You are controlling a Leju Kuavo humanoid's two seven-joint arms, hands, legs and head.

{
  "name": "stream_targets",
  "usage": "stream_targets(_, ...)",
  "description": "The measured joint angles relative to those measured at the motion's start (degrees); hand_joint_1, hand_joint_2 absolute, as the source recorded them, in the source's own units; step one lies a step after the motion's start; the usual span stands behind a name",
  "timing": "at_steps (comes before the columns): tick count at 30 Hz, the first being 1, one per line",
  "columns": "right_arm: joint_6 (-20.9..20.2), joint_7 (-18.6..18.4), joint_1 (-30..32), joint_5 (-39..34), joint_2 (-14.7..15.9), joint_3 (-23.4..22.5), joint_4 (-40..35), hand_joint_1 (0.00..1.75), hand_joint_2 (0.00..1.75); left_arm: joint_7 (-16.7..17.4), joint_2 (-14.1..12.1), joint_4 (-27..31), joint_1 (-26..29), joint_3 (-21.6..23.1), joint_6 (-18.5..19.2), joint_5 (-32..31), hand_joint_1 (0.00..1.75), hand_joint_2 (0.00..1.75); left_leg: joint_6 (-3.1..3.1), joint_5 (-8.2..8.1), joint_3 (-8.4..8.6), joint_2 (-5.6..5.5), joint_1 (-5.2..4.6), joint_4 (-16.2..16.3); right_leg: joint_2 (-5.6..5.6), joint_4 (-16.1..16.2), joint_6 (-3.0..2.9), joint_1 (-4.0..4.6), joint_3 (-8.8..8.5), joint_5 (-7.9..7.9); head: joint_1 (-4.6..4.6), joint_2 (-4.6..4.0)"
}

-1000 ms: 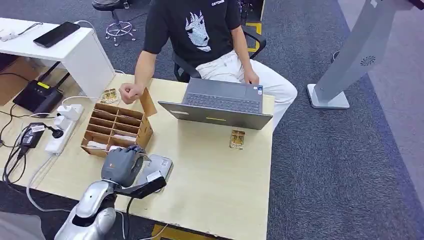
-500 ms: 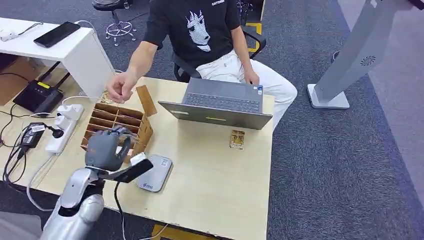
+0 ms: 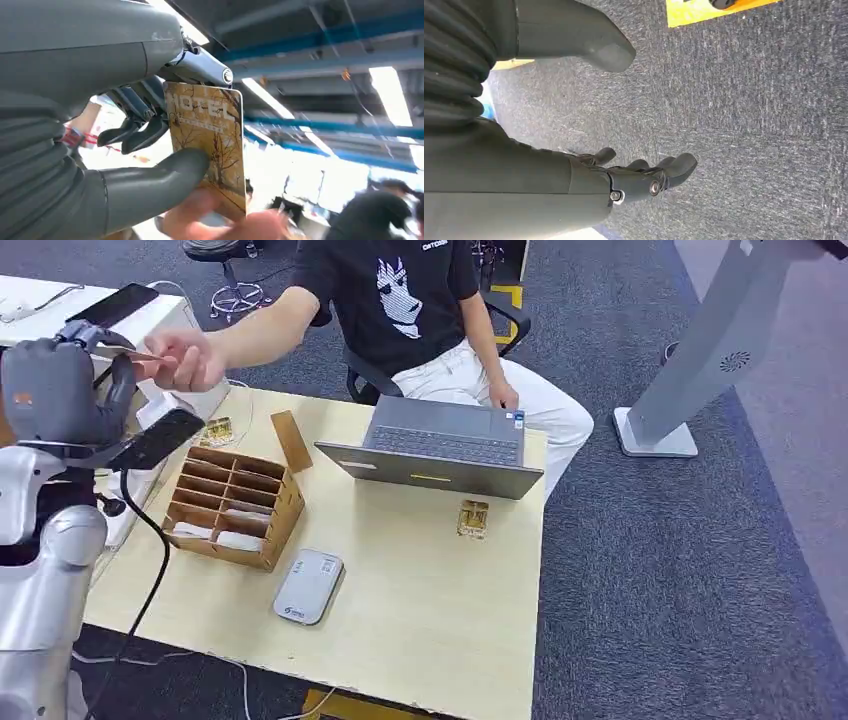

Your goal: Pass the card to the sensor for recognition and then transmit it.

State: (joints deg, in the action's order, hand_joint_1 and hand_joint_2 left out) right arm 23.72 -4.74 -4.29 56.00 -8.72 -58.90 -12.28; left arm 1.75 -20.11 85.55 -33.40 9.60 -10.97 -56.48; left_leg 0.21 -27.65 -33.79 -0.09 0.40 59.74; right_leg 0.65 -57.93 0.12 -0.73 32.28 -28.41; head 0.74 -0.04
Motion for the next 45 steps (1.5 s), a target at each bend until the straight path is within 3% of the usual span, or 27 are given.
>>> stream_targets(4,0.1,-0.4,0.0,0.2,0.0,0.0,0.0,0.0,1.75,-0.2,-0.2,-0.4,-0.3,-0.4,-2.0,-1.4,1.75,1.75,0.0,0.0,-0.01,-0.02,0.0,0.0,-0.01,0.0,0.0,0.0,0.01,-0.01,-0.02,0.0)
stream_targets(5,0.1,-0.4,-0.1,0.2,0.0,0.0,0.0,0.0,1.75,-0.2,-0.2,-0.5,-0.2,-0.4,-2.4,-1.7,0.12,1.75,0.0,0.0,-0.02,-0.01,0.0,0.0,-0.01,0.0,0.0,0.0,0.01,0.0,0.0,0.0)
stream_targets(6,0.1,-0.4,-0.1,0.2,0.0,0.0,0.0,0.0,1.75,-0.2,-0.1,-0.5,-0.1,-0.4,-3.1,-2.3,0.0,1.75,0.0,0.0,-0.01,-0.01,0.0,0.0,-0.01,0.0,0.0,0.0,0.01,0.0,-0.02,0.0)
stream_targets(11,-0.1,-0.2,-0.1,0.3,0.0,0.0,0.0,0.0,1.75,0.1,1.6,-0.5,0.9,-0.4,-8.1,-5.1,0.0,1.75,0.0,0.0,-0.02,-0.02,-0.01,0.0,-0.01,0.0,0.0,-0.01,0.0,0.0,-0.02,0.02)
stream_targets(19,-0.2,-0.5,-0.3,0.3,0.0,0.0,0.0,0.0,1.75,-0.7,3.6,-0.5,2.9,-0.4,-9.5,-6.9,0.0,1.75,0.0,0.0,-0.01,0.0,-0.01,0.0,0.0,0.0,0.0,-0.01,0.01,0.0,0.0,0.02)
stream_targets(27,-0.1,-0.5,-0.3,-0.1,0.0,0.0,0.0,0.0,1.75,-1.4,4.9,2.1,8.8,-0.4,-12.7,-11.4,0.0,1.75,0.0,-0.01,-0.02,0.01,0.0,0.0,0.01,0.0,0.0,0.0,0.03,-0.01,0.0,0.02)
stream_targets(36,0.6,-0.5,-0.2,-1.6,0.0,-1.1,0.0,0.0,1.75,-3.8,4.9,8.6,18.7,0.2,-7.0,-6.5,0.0,1.75,0.02,-0.02,-0.03,0.02,0.0,0.0,0.03,0.0,0.01,0.0,0.06,-0.02,-0.02,0.02)
stream_targets(45,0.6,-0.5,-0.2,-1.7,0.0,-1.2,0.0,0.0,1.75,-3.8,4.7,9.2,19.5,0.3,-6.8,-6.2,0.0,1.75,0.02,-0.02,-0.04,0.02,0.0,0.0,0.03,0.0,0.01,0.0,0.05,-0.02,0.0,0.02)
